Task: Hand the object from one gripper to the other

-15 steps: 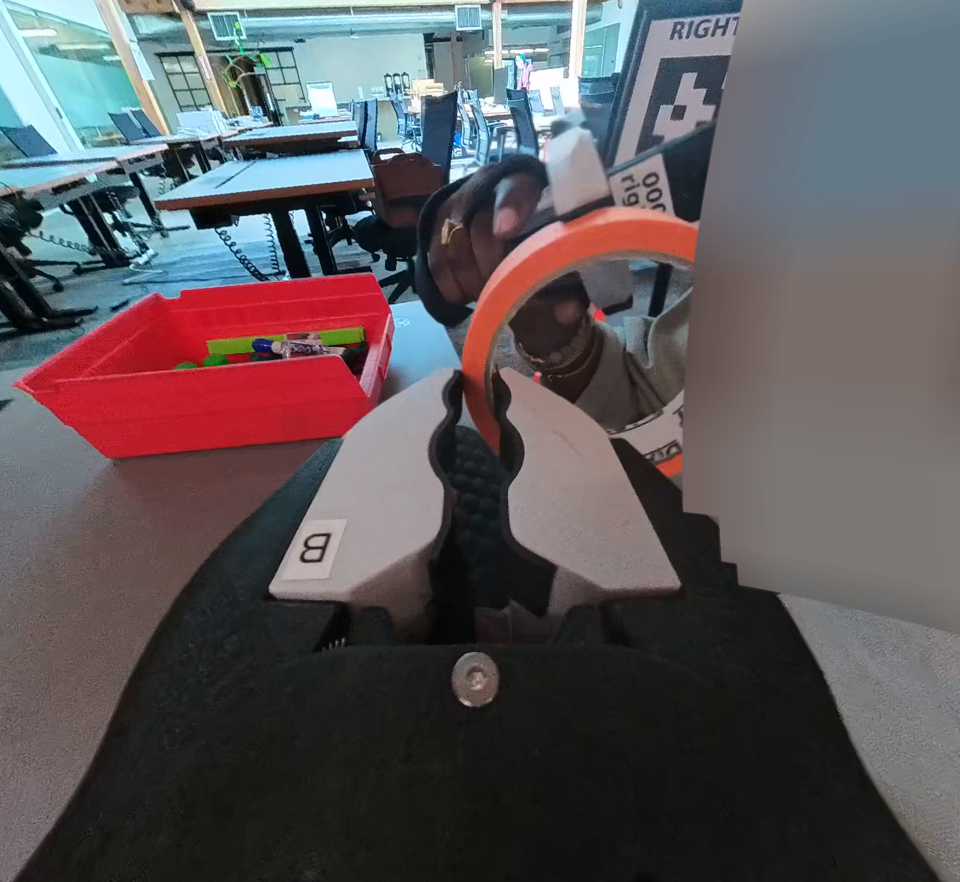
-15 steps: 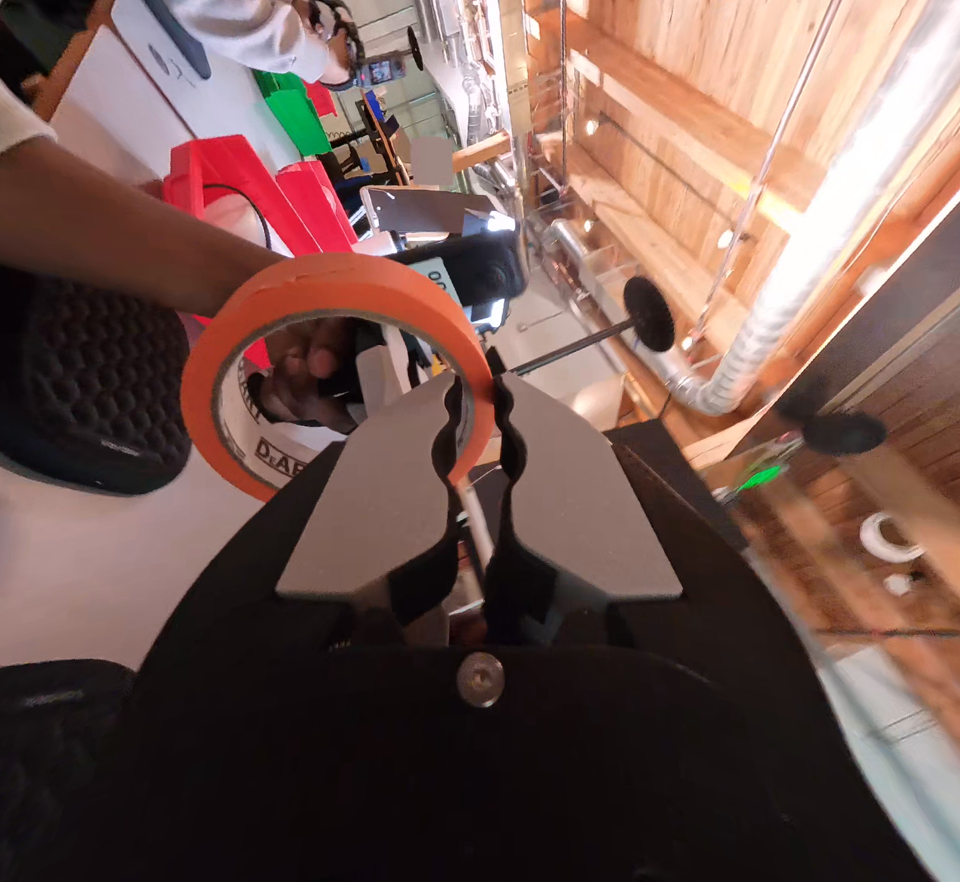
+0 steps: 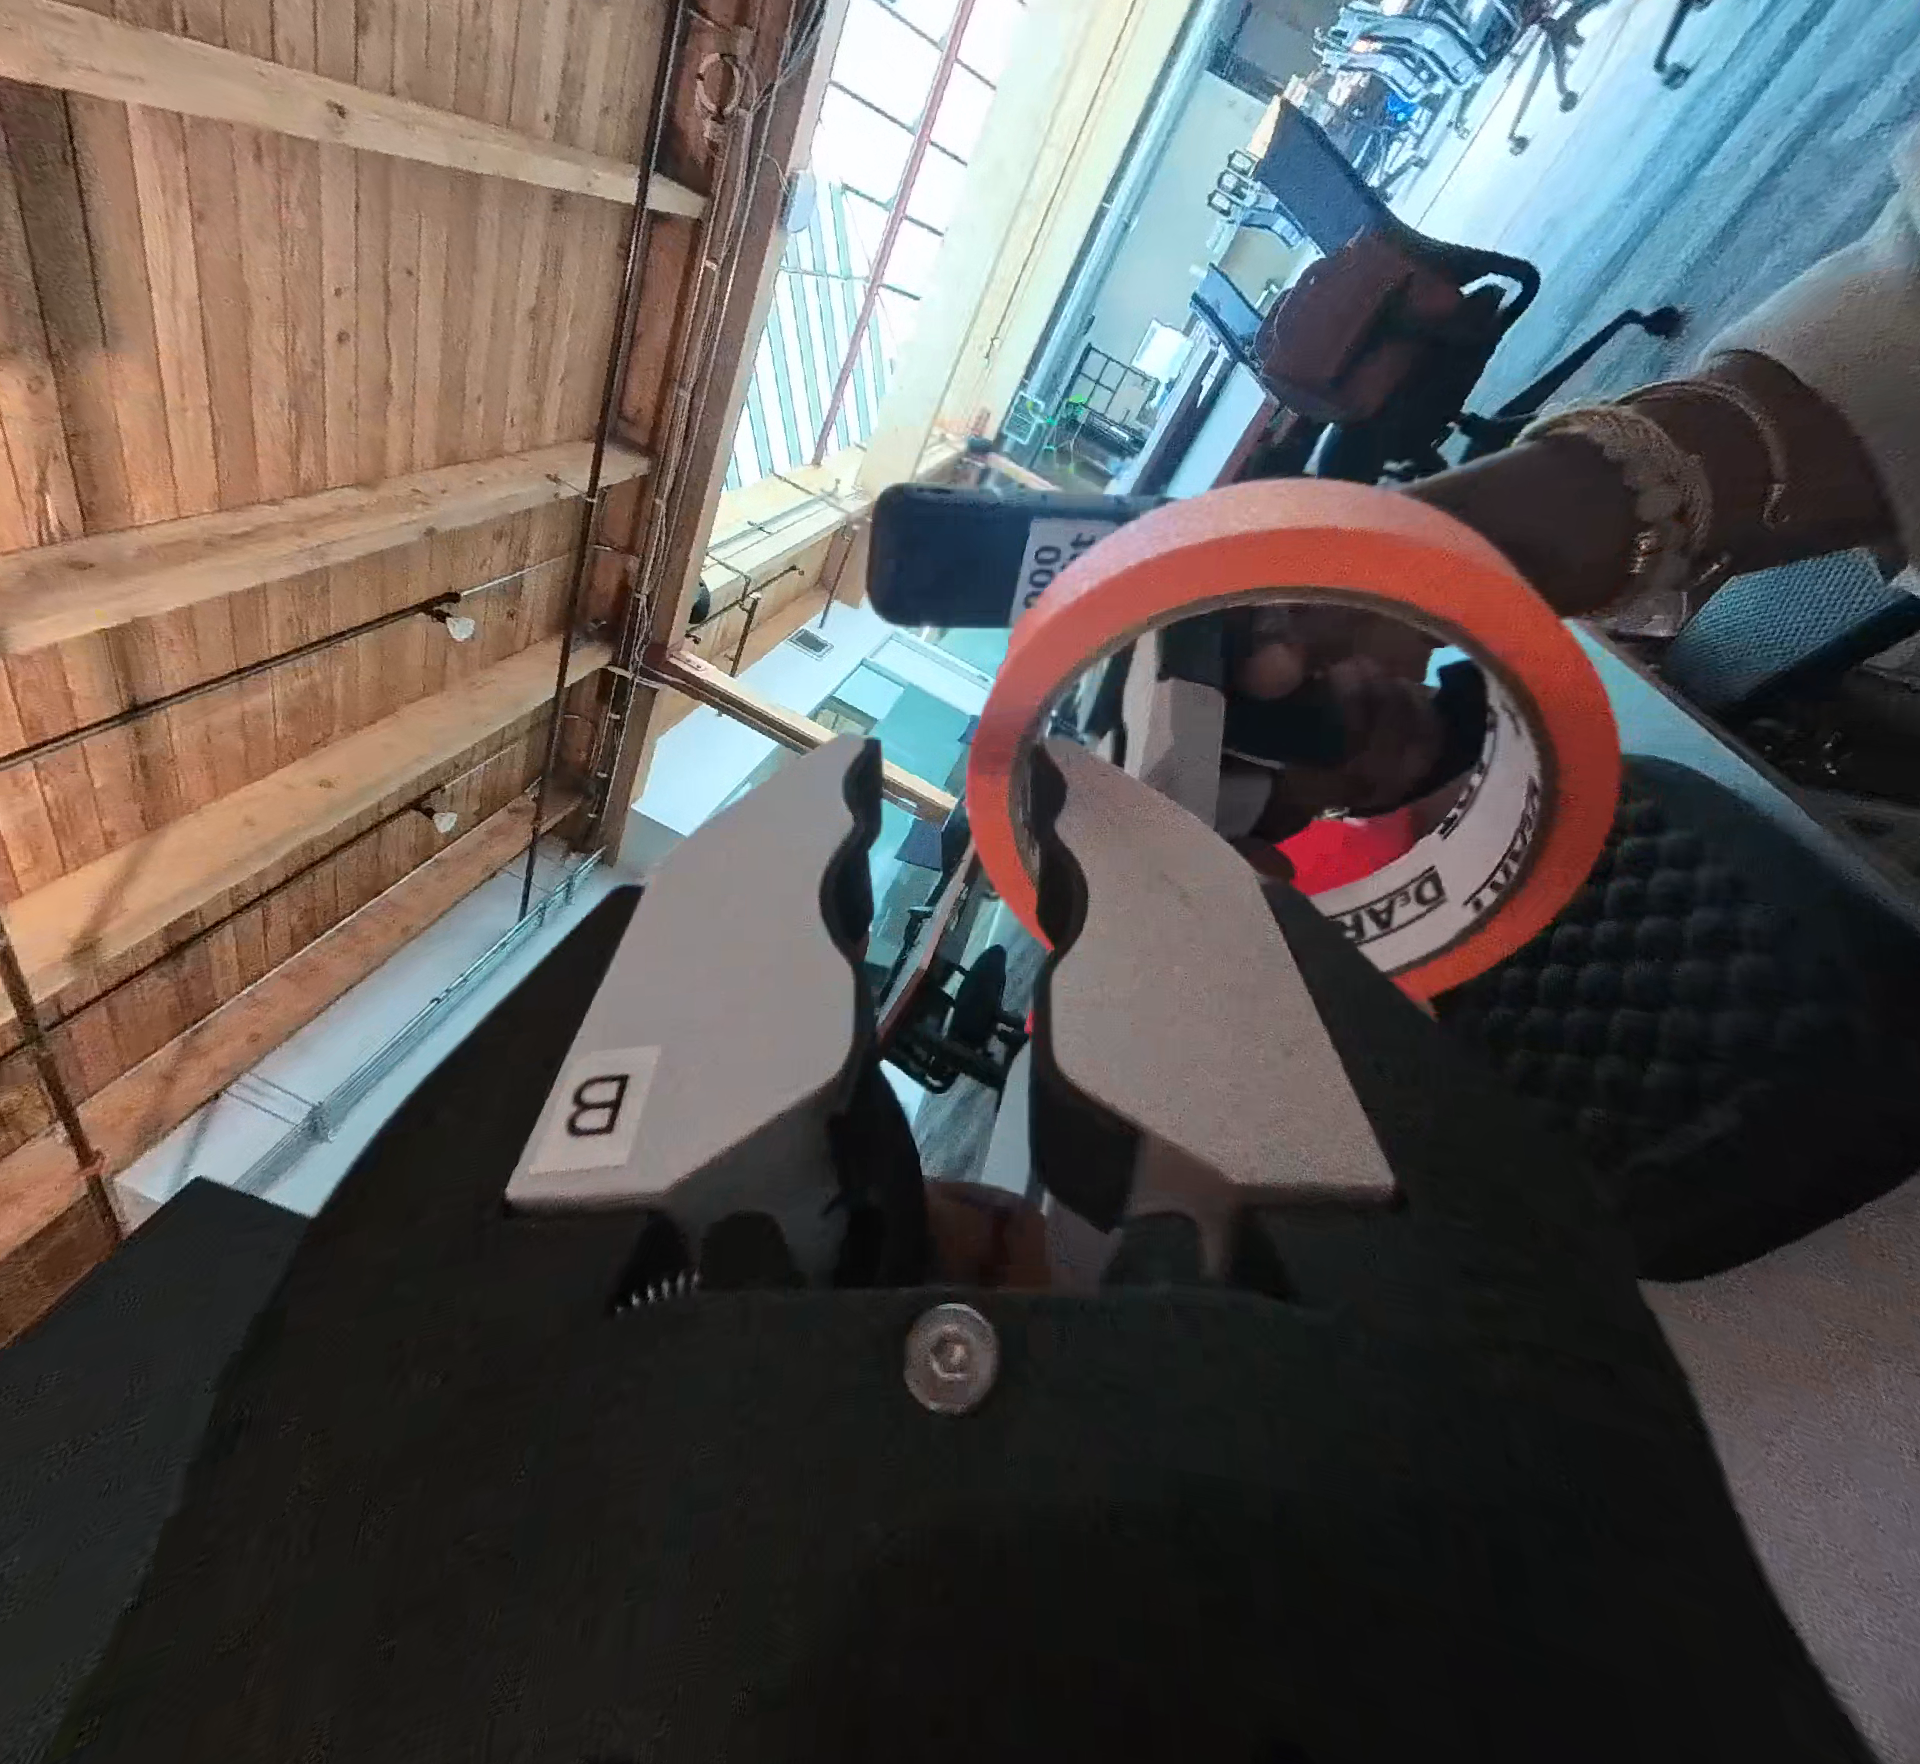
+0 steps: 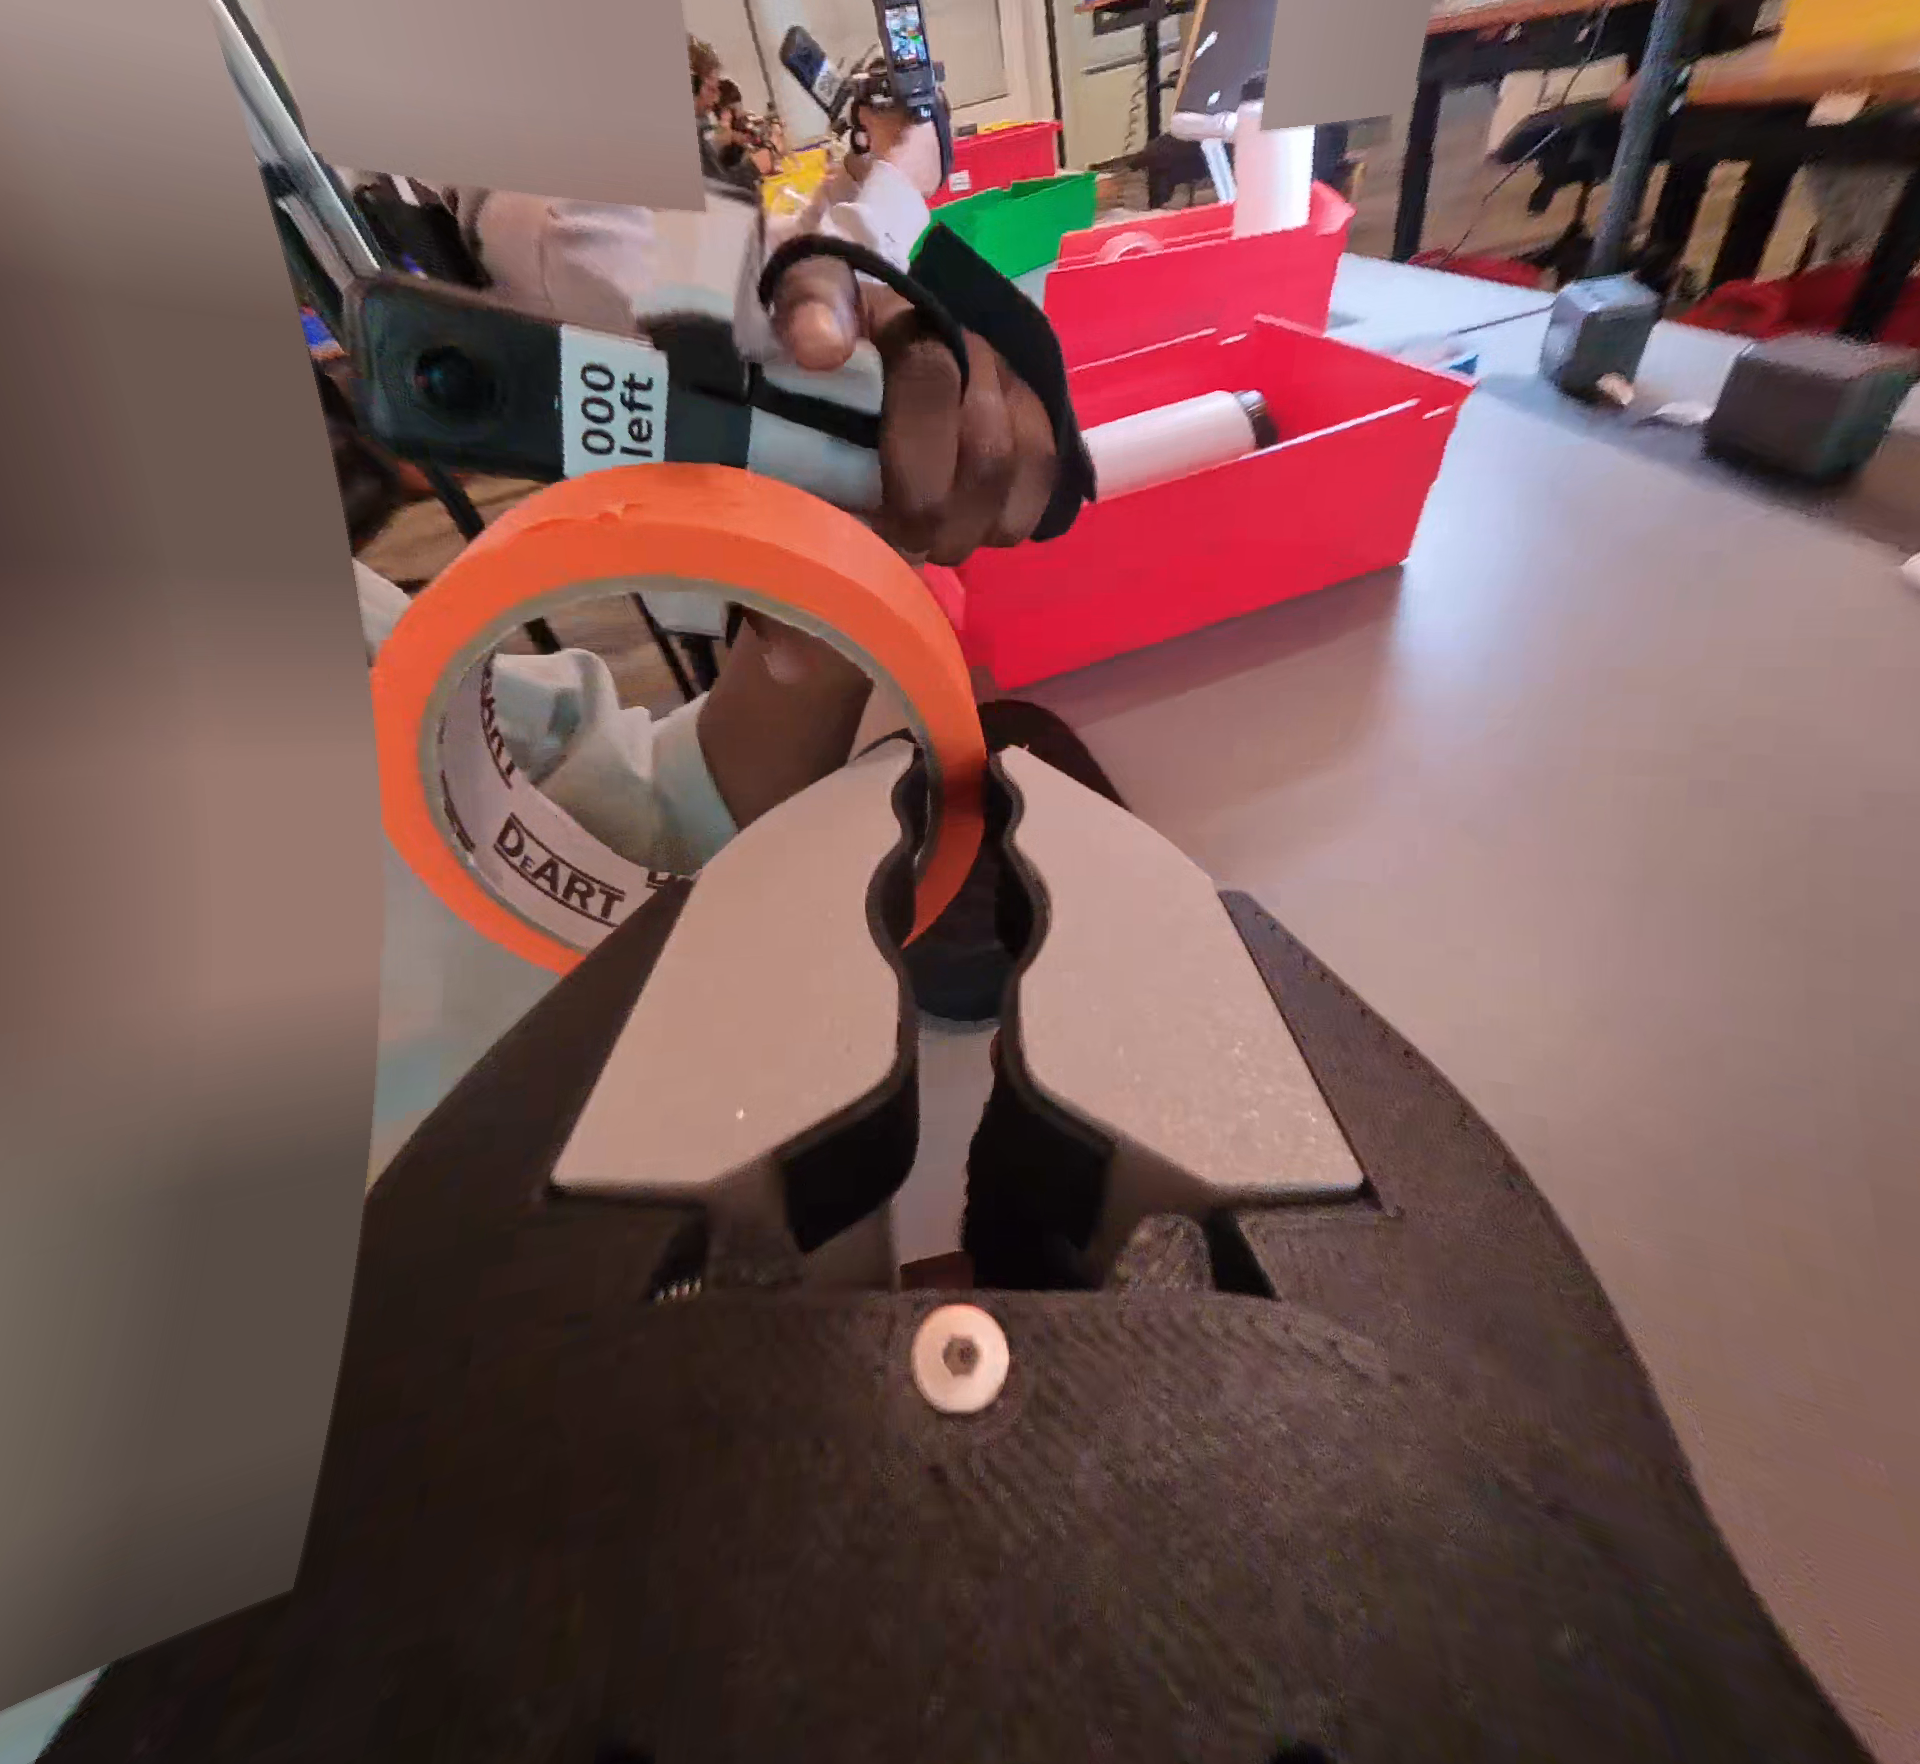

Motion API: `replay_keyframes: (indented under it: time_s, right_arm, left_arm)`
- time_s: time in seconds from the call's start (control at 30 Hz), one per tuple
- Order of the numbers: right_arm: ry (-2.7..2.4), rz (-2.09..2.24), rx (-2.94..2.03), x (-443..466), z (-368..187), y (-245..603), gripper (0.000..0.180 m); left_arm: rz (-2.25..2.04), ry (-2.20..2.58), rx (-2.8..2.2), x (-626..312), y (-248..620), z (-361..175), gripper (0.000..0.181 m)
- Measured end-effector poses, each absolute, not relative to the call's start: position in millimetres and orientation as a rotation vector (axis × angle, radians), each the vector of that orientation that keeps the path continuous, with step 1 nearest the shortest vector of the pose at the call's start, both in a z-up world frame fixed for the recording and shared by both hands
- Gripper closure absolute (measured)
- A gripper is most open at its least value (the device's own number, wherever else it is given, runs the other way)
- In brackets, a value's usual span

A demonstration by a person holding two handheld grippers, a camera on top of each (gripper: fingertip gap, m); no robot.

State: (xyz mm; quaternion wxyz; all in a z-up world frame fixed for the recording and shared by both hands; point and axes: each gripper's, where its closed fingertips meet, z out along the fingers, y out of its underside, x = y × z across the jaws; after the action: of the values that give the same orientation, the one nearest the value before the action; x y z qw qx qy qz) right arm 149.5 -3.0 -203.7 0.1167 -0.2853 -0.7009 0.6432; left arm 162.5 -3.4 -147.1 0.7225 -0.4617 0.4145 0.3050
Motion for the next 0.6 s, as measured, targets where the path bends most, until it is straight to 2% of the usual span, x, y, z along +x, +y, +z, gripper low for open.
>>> replay_keyframes:
  time_s: [0.03, 0.1, 0.23, 0.33, 0.4, 0.5, 0.6]
  right_arm:
    - [-2.065, 1.909, -0.857, 149.9, -204.9, -3.8, 0.17]
    - [-2.076, 1.945, -0.888, 150.5, -205.3, -3.9, 0.17]
    - [-2.026, 1.888, -0.778, 149.1, -200.1, 0.6, 0.169]
    - [-1.829, 1.719, -0.486, 150.9, -177.7, 7.5, 0.136]
    - [-1.665, 1.491, -0.234, 159.4, -162.9, 11.5, 0.127]
    - [-1.394, 1.202, 0.097, 186.7, -142.3, 6.6, 0.137]
    - [-1.378, 1.026, 0.22, 197.9, -144.7, -4.7, 0.136]
  left_arm:
    - [0.682, 0.928, -1.02, 164.0, -2.3, -148.4, 0.158]
    - [0.683, 0.949, -1.033, 165.6, -0.1, -152.0, 0.169]
    - [0.525, 0.872, -1.137, 158.8, 0.6, -150.2, 0.17]
    - [0.301, 0.755, -1.273, 147.3, 4.2, -153.9, 0.17]
    - [0.114, 0.71, -1.374, 145.3, 8.3, -164.1, 0.17]
    - [-0.161, 0.643, -1.473, 147.9, 15.9, -176.3, 0.17]
    - [-0.306, 0.595, -1.524, 148.5, 24.8, -186.2, 0.17]
